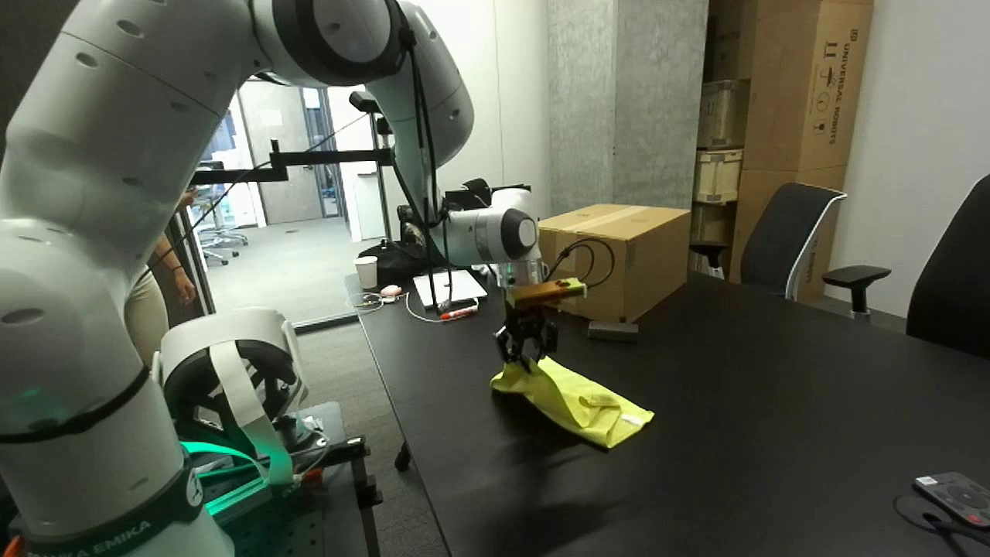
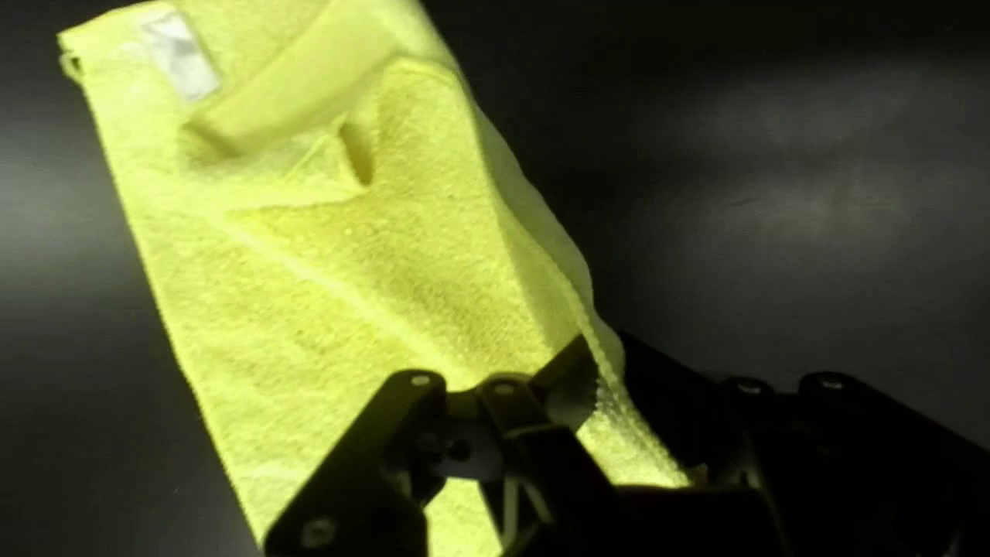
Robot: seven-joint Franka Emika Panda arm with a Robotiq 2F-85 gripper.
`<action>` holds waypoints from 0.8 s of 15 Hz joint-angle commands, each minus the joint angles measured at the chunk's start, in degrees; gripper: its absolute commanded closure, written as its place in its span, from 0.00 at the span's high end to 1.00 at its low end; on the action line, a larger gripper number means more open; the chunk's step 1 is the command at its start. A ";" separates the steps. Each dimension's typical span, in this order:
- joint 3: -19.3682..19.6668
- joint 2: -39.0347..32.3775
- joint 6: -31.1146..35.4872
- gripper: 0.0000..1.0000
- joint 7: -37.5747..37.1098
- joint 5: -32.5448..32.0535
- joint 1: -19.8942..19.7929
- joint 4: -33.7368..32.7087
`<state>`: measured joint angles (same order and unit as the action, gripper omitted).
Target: Fold the yellow towel from bottom to top
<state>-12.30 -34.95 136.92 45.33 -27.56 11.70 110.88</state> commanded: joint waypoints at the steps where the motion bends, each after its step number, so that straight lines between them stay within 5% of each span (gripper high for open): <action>1: 0.03 -4.51 -4.76 0.07 1.23 0.91 2.53 -10.84; 12: 1.93 -24.06 -15.69 0.06 4.36 -1.40 13.66 -41.16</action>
<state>-12.01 -51.86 125.70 48.51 -28.01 21.62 80.78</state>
